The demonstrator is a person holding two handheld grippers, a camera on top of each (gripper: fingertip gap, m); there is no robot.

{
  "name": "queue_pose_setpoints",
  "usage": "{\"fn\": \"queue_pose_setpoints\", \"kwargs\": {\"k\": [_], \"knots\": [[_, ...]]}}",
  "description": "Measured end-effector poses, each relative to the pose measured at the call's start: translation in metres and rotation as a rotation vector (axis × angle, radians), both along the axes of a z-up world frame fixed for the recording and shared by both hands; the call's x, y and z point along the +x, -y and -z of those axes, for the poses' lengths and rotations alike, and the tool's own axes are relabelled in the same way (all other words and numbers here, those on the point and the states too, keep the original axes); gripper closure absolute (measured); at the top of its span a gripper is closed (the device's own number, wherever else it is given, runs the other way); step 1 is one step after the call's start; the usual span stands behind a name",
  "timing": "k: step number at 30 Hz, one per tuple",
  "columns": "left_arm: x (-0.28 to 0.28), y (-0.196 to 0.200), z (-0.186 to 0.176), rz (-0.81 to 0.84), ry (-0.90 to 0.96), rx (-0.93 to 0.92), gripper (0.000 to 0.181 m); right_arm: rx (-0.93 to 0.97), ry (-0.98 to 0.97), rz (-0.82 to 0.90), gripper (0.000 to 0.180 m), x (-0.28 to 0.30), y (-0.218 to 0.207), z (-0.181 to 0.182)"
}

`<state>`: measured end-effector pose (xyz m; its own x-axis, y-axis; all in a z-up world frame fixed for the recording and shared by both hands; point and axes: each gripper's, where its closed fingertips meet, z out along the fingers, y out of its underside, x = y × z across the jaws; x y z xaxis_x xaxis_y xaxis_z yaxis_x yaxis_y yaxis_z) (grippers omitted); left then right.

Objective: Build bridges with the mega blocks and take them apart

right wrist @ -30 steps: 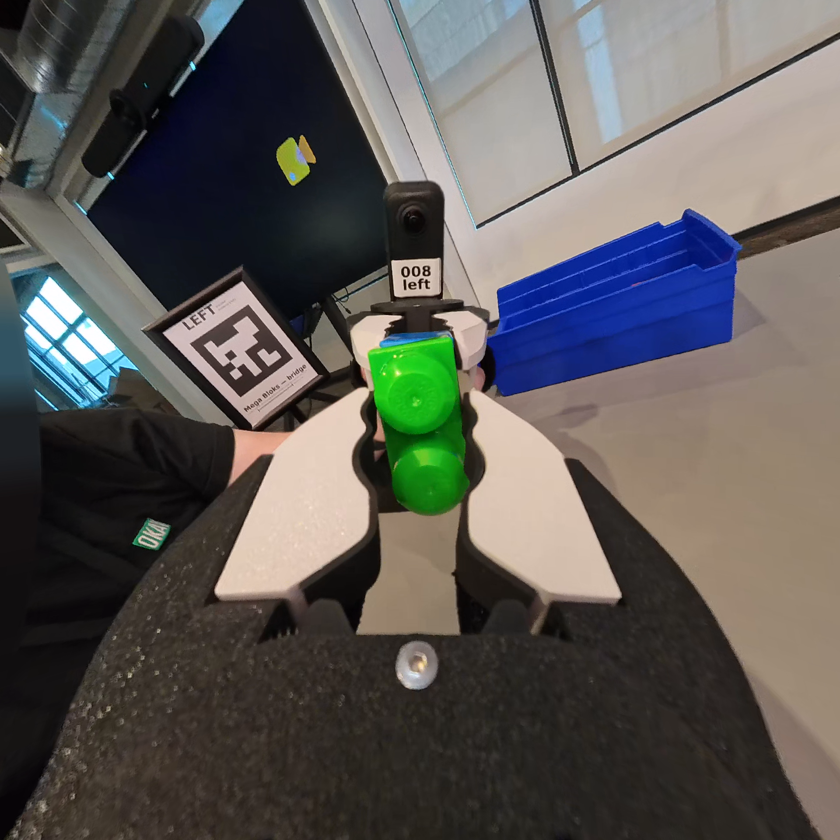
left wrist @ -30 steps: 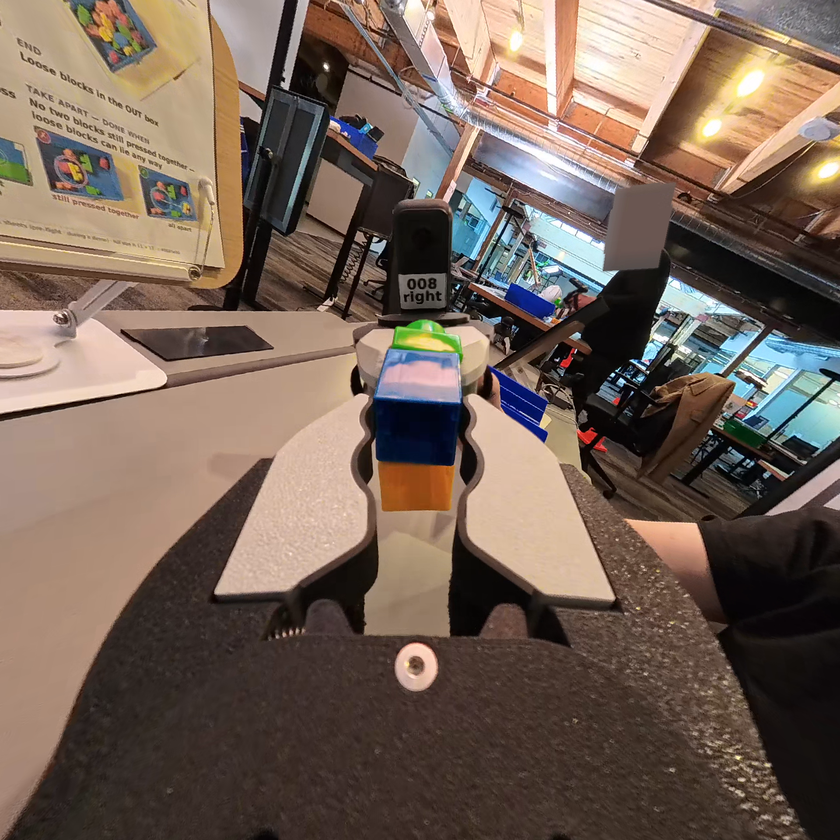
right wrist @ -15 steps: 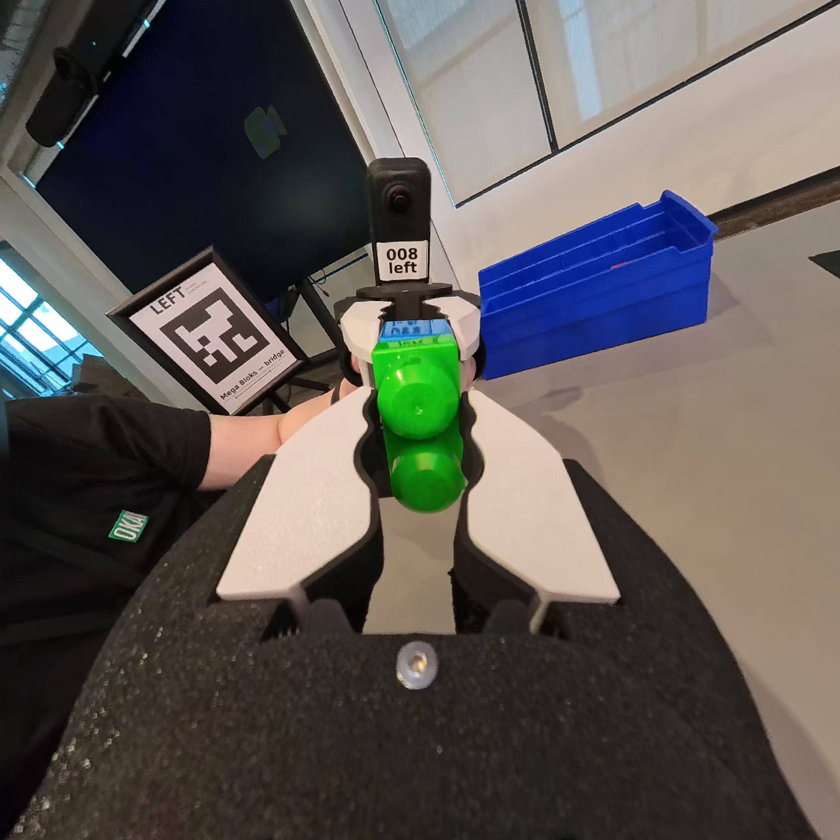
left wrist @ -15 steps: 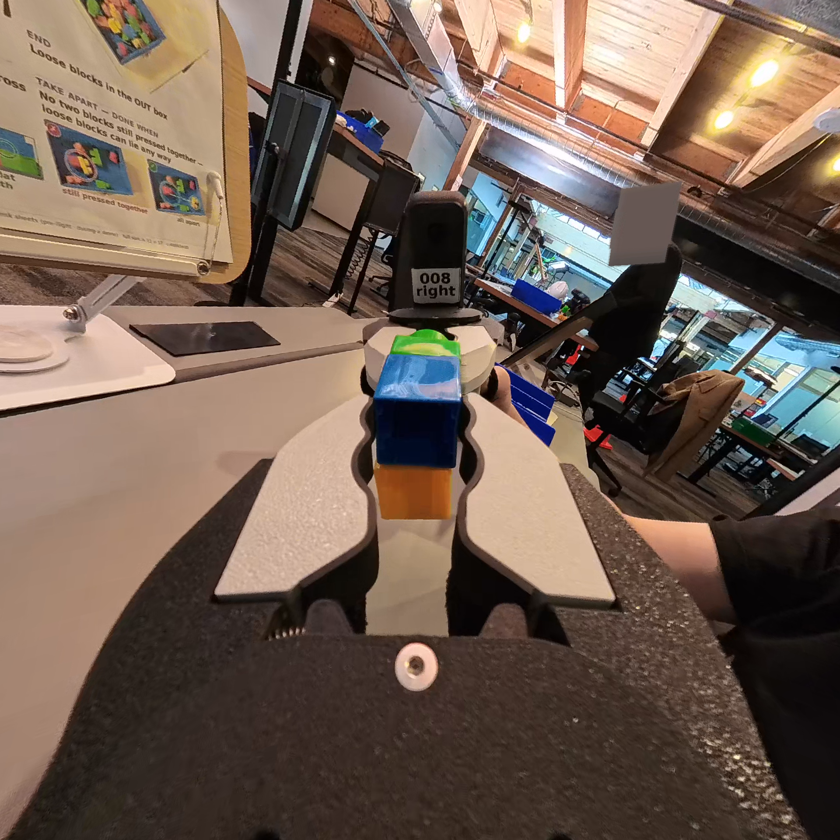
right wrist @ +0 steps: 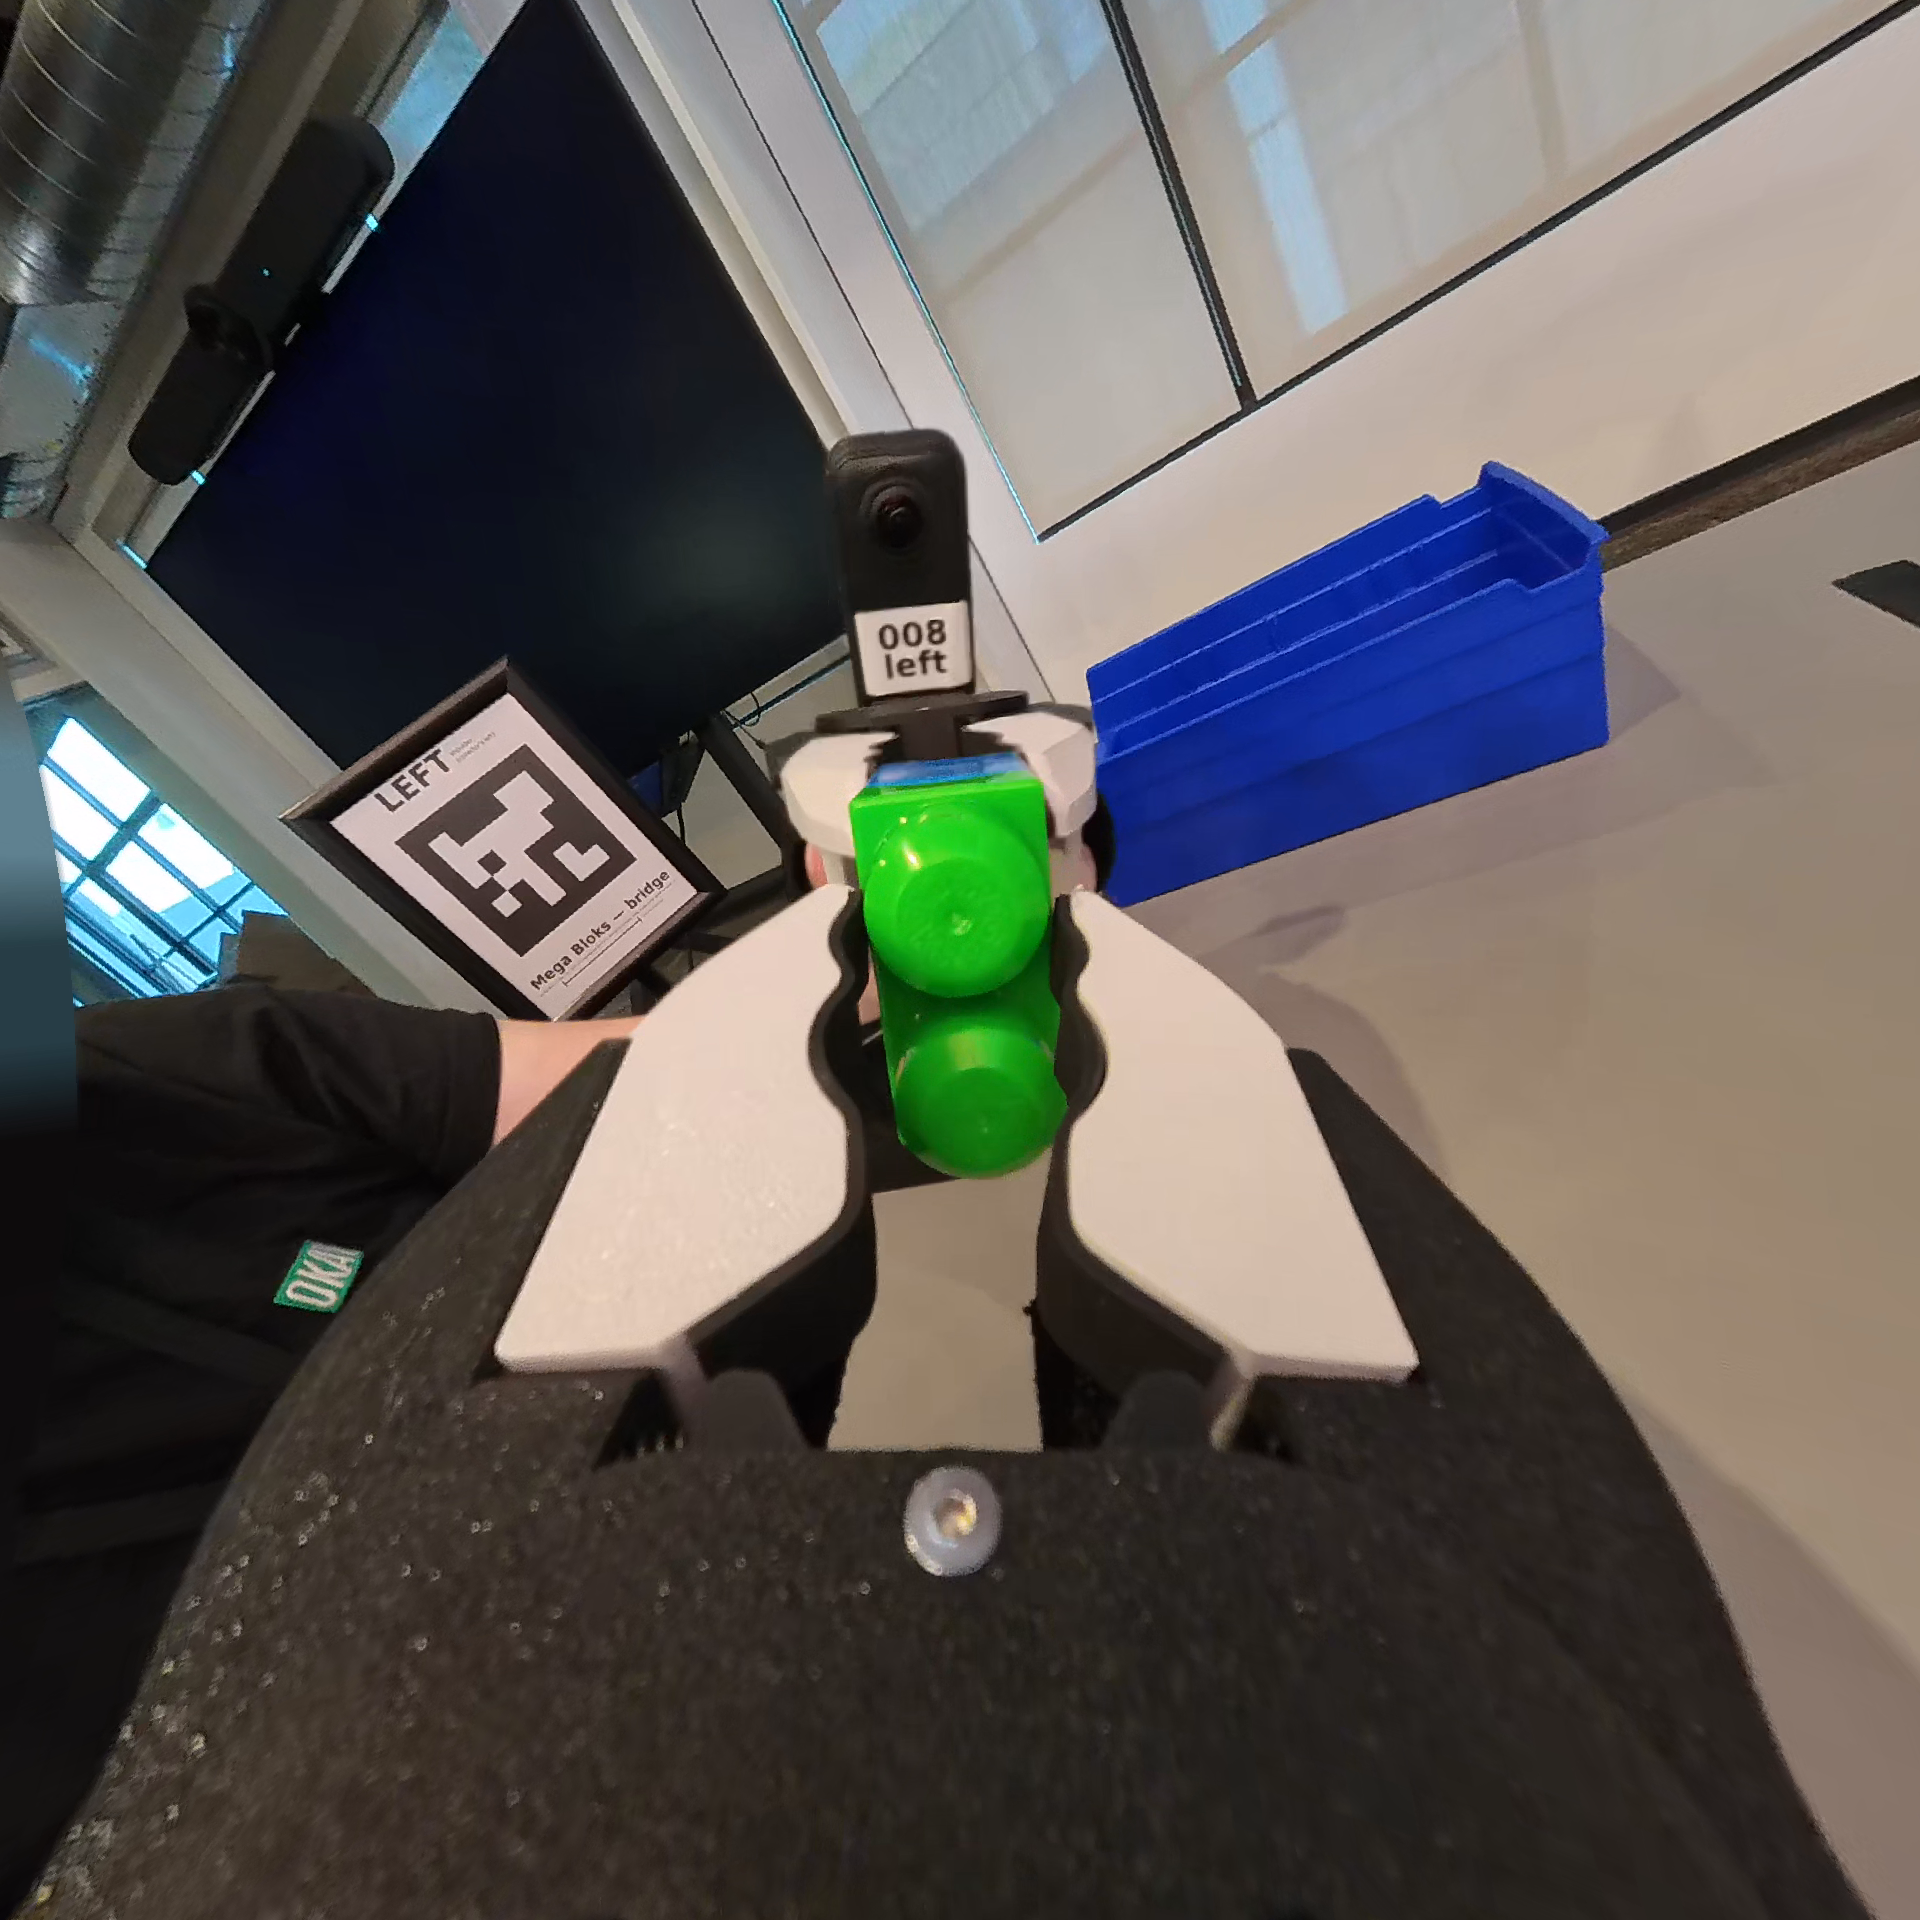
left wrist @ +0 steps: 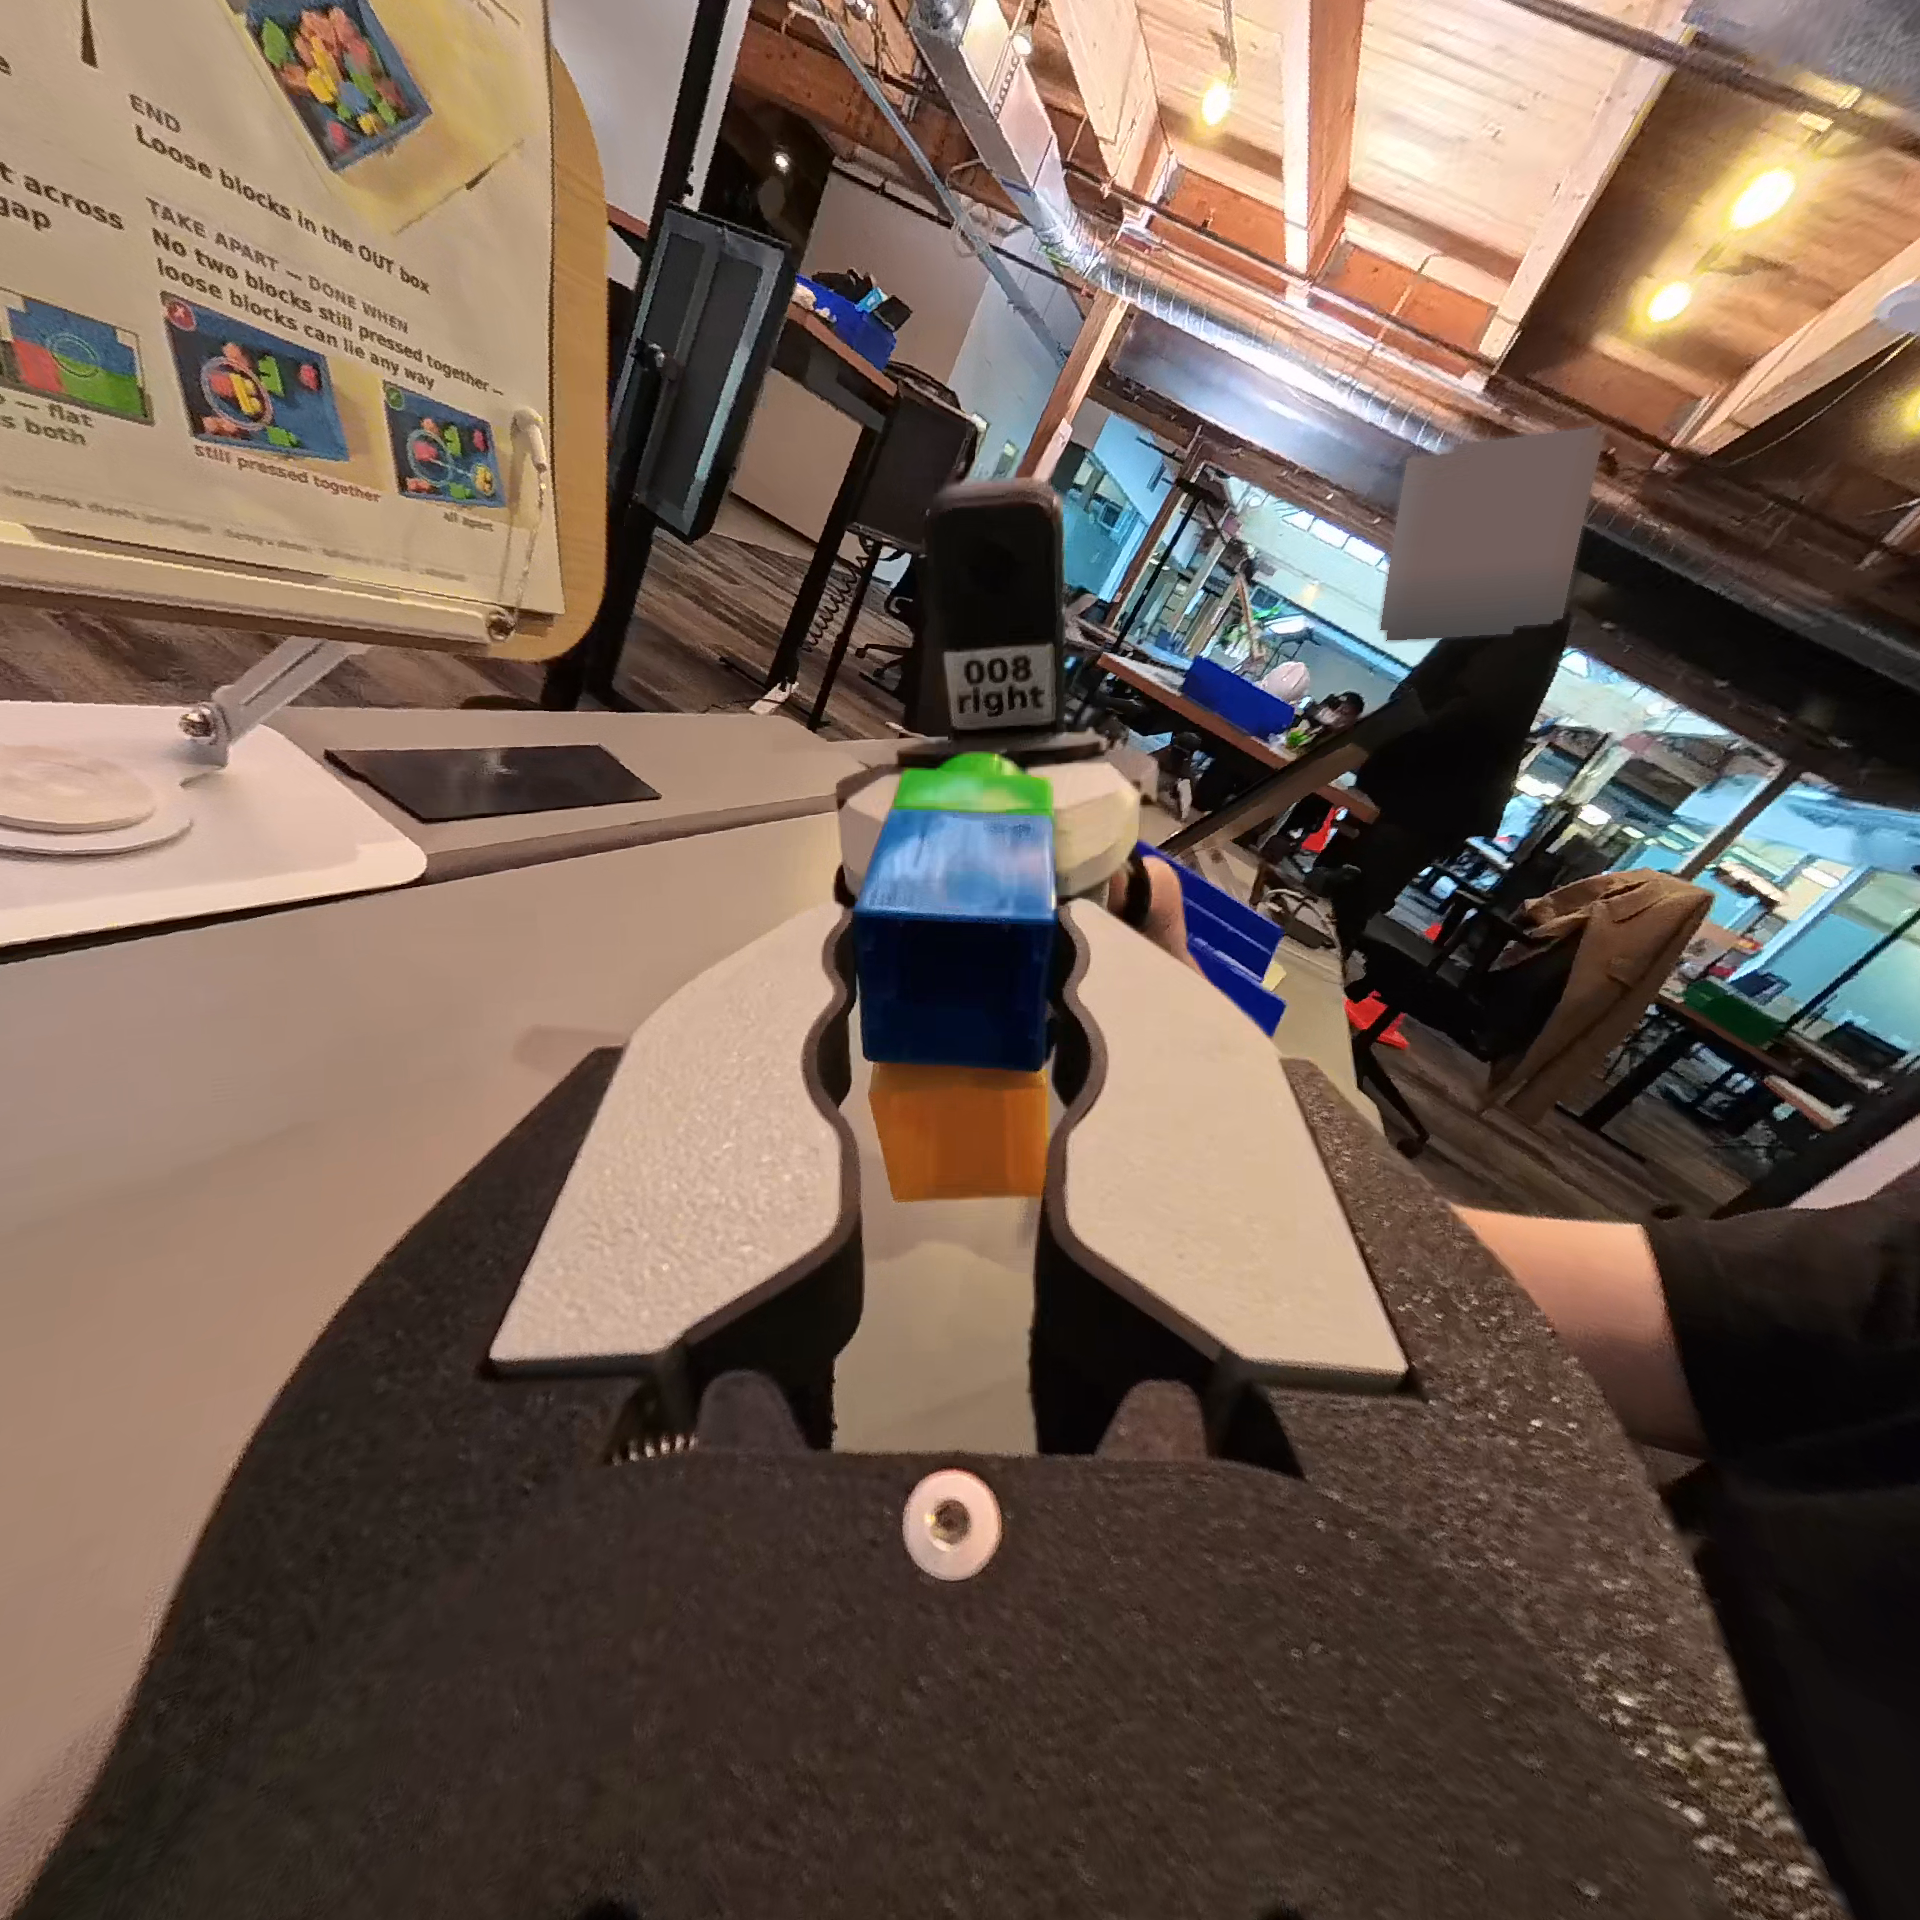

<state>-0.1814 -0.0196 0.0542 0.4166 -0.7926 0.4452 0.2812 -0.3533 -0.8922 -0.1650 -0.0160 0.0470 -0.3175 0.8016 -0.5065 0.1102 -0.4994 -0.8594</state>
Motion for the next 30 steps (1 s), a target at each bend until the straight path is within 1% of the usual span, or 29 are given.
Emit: {"fn": "queue_pose_setpoints", "kwargs": {"k": [3,5,7,11,16,18,19,22,24,25,27,28,30], "knots": [[-0.004,0.001,-0.013,0.031,0.041,0.02,0.141,-0.016,-0.024,-0.014,0.146,0.0,0.003,-0.005],[-0.013,0.0,-0.018,0.004,0.081,0.042,0.138,-0.024,-0.037,-0.01,0.146,0.003,0.001,-0.008],[-0.021,0.001,-0.013,-0.016,0.118,0.031,0.137,-0.032,-0.068,0.016,0.146,0.008,-0.005,-0.014],[-0.009,0.014,0.0,0.061,0.203,-0.01,0.135,-0.002,-0.109,0.069,0.146,0.013,-0.013,-0.02],[0.02,0.016,0.007,0.094,0.122,-0.011,0.132,0.022,-0.113,0.06,0.146,0.01,-0.007,-0.023],[0.024,0.014,0.01,0.074,0.061,0.011,0.145,0.019,-0.125,0.043,0.146,0.01,-0.003,-0.026],[0.024,0.013,0.009,0.065,0.049,0.014,0.145,0.021,-0.127,0.05,0.146,0.01,-0.003,-0.027],[0.023,0.016,0.004,0.067,0.067,0.018,0.146,0.015,-0.115,0.026,0.146,0.012,0.0,-0.029],[0.022,0.017,0.0,0.059,0.08,0.032,0.146,0.059,-0.098,0.034,0.144,0.012,0.002,-0.028],[0.021,0.018,-0.003,0.055,0.097,0.038,0.146,0.09,-0.066,0.044,0.137,0.011,0.002,-0.024],[0.017,0.02,-0.01,0.054,0.133,0.045,0.146,0.144,-0.011,0.058,0.13,0.009,0.003,-0.016],[0.015,0.02,-0.012,0.055,0.132,0.047,0.146,0.157,-0.01,0.057,0.13,0.008,0.004,-0.016],[0.015,0.02,-0.011,0.048,0.098,0.055,0.146,0.143,-0.047,0.04,0.136,0.008,0.007,-0.021]]}}
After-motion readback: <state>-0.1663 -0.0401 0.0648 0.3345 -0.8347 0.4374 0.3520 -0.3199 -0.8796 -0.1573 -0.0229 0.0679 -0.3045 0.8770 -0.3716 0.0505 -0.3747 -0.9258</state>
